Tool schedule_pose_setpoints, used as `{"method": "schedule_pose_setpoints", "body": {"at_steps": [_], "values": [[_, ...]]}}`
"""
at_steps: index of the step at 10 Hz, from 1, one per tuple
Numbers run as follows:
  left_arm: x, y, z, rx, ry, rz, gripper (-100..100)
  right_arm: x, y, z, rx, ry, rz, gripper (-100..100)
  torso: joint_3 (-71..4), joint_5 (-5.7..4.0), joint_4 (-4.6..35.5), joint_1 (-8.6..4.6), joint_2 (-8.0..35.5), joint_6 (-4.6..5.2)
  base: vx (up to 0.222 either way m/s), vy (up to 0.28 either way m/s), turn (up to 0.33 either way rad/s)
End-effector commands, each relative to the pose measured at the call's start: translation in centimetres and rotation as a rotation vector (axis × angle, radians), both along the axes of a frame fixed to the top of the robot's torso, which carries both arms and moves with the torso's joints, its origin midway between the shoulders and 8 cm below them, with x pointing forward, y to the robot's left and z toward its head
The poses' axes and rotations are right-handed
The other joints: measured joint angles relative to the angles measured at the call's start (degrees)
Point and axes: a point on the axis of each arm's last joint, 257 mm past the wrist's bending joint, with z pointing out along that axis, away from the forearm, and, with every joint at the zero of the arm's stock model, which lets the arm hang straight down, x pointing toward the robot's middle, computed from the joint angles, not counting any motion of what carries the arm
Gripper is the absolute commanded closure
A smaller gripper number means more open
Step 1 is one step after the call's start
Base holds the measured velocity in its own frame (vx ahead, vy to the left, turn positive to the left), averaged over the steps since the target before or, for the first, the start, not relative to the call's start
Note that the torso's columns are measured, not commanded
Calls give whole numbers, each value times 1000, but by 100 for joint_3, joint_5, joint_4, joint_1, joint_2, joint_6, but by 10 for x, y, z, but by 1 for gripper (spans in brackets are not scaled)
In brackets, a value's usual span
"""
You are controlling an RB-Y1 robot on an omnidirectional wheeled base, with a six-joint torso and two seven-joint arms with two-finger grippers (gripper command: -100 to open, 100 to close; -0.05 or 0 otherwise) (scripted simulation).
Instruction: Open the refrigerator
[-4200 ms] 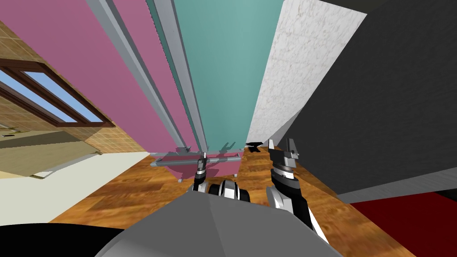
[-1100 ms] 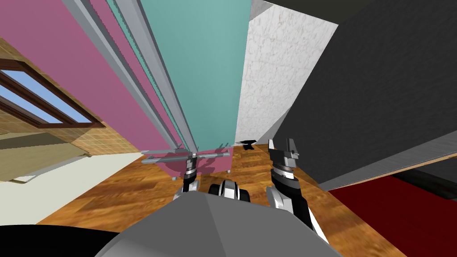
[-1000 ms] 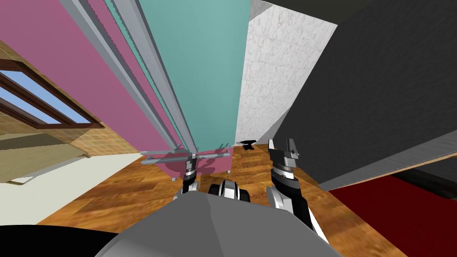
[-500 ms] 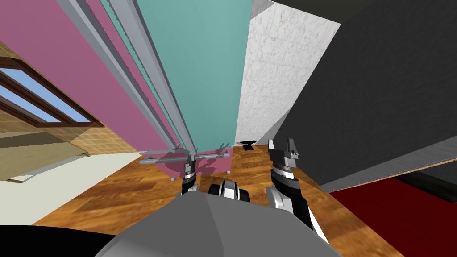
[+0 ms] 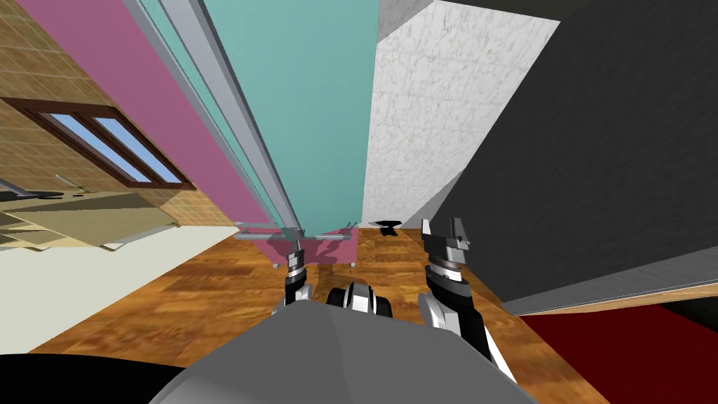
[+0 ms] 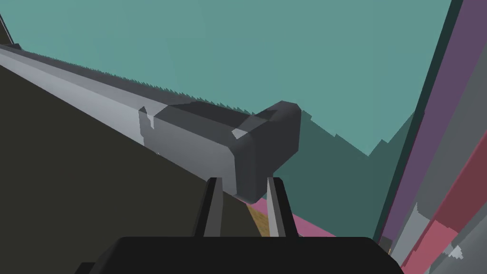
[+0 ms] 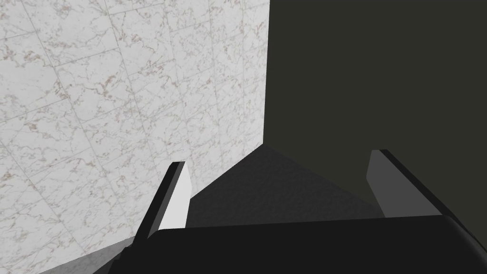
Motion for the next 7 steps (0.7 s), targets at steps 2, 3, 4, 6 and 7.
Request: {"method": "schedule_pose_setpoints", "body": {"at_steps": [2, 3, 4, 6, 7], "values": [[5, 12, 16, 11, -25, 55, 100, 0, 0, 0, 0, 0, 0, 0, 2, -5, 9, 20, 6, -8, -46, -114, 46], [6, 17, 18, 9, -24, 78, 100, 0, 0, 0, 0, 0, 0, 0, 4, -9, 10, 12, 11, -14, -62, -163, 114], [3, 14, 7, -5, 4, 65, 100, 0, 0, 0, 0, 0, 0, 0, 20, -11, 8, -19, 36, -32, -26, -81, 38], [-9, 25, 10, -4, -4, 151, 100, 0, 0, 0, 0, 0, 0, 0, 13, 9, -11, -13, 13, -33, 15, -231, 124], [-13, 29, 12, -2, -11, 178, 100, 0, 0, 0, 0, 0, 0, 0, 14, 7, -14, -29, 17, -26, 18, -271, 139]]}}
